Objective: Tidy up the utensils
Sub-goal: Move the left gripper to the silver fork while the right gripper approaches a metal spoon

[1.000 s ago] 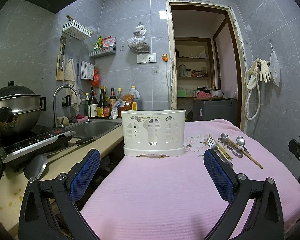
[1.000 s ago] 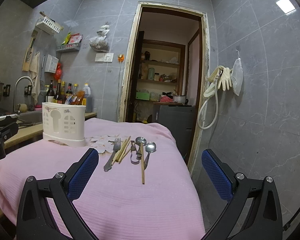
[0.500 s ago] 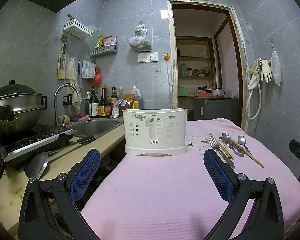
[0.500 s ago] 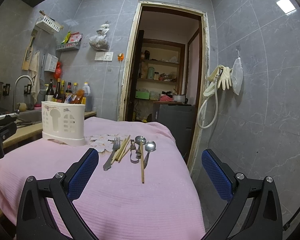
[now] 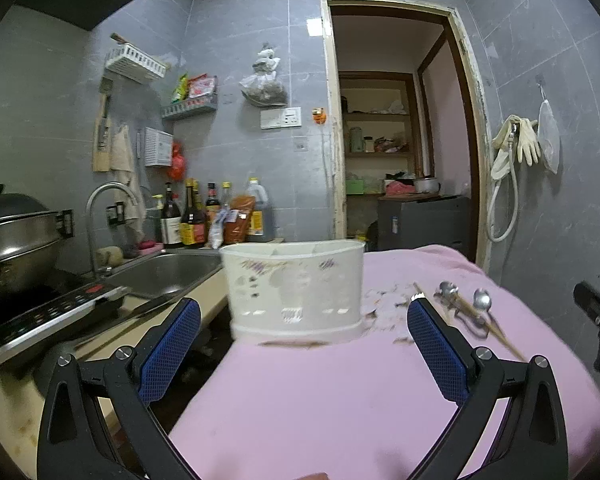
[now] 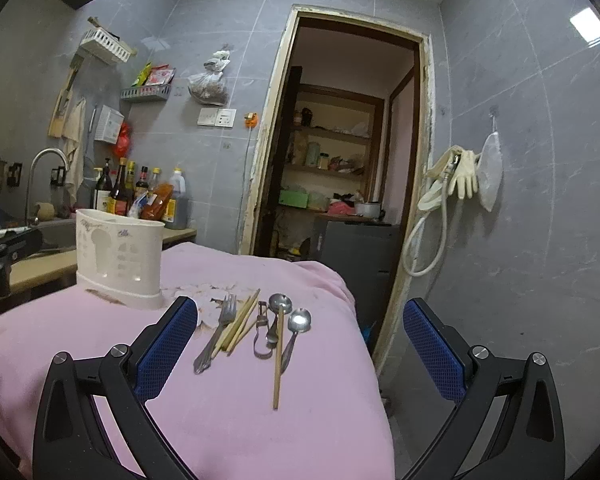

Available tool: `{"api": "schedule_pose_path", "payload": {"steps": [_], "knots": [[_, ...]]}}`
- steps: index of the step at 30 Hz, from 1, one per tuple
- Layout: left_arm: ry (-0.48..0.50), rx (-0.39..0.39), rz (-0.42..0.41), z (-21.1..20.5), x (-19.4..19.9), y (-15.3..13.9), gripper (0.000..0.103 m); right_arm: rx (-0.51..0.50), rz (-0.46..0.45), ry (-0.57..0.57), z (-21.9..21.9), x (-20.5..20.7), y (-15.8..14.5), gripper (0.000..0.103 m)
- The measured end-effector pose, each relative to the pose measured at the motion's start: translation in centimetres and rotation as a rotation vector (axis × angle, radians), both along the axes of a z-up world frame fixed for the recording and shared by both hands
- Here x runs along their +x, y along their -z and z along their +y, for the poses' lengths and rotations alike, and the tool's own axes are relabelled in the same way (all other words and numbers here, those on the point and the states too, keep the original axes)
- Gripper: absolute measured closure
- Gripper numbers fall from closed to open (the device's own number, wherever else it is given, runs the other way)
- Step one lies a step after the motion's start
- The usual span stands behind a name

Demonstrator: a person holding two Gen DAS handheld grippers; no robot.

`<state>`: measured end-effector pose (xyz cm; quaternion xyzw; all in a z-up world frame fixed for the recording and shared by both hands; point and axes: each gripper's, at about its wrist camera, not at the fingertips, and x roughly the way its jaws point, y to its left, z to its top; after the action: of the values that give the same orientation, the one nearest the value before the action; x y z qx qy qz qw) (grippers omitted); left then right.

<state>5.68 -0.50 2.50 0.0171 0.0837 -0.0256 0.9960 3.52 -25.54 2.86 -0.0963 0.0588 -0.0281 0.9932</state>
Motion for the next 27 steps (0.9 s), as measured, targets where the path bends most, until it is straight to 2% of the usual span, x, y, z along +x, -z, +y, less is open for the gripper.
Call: {"api": "schedule_pose_path", "payload": {"steps": [2,8,10,13,19,23,27], "knots": [[0.016,-0.003,0.009,-0.5,1.2,-0.6,0.001,0.007,0.016,-0.003,-0.7,1.2,-0.4,0.0],[0.106,-0.036,0.109,-2.2,5.8,-2.0,0.002,0.031,0.078,-0.007,-3.4,5.4,-1.7,0.0],[0.119,-0.014,0.101,-3.2,6.7,-2.2,0.002,0.042,0.097,-0.012,-4.3,6.6,-1.9,0.0],[0.169,0.026,0.14,-4.9,8.3,-2.3,0.002,0.053,0.138,-0.014,-5.5,8.7,-1.8,0.001],[0.288,0.04,0.244,-7.1,11.8,-1.9,0.004,0.049,0.23,-0.055,-6.4,12.3,-1.1,0.024],[0.344,0.097,0.303,-9.1,14.0,-0.8,0.023,0.062,0.311,-0.086,-6.7,14.6,-0.2,0.042],[0.438,0.117,0.438,-10.6,16.5,1.0,0.044,0.066,0.396,-0.107,-7.1,16.5,1.1,0.056]]}}
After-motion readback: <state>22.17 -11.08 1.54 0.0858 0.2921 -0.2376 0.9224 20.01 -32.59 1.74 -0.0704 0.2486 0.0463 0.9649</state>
